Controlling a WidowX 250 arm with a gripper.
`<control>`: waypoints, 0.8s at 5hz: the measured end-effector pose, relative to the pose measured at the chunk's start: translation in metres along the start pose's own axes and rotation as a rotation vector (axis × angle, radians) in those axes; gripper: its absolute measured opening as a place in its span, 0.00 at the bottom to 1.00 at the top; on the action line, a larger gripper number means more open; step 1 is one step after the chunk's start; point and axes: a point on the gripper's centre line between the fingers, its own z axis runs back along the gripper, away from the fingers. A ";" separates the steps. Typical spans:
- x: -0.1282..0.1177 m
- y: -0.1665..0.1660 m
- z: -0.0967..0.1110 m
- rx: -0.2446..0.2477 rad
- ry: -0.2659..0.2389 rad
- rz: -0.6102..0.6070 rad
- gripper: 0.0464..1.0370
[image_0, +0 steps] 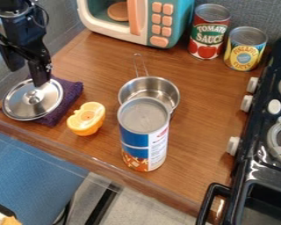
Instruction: Move the silver poel to the left side of the table
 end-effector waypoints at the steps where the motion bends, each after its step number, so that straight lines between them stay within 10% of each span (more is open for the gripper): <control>1: -0.001 -0.002 -0.006 -0.013 0.017 -0.002 0.96; 3: 0.012 -0.030 -0.009 -0.036 0.003 -0.096 0.96; 4: 0.039 -0.069 0.009 -0.055 -0.089 -0.211 0.96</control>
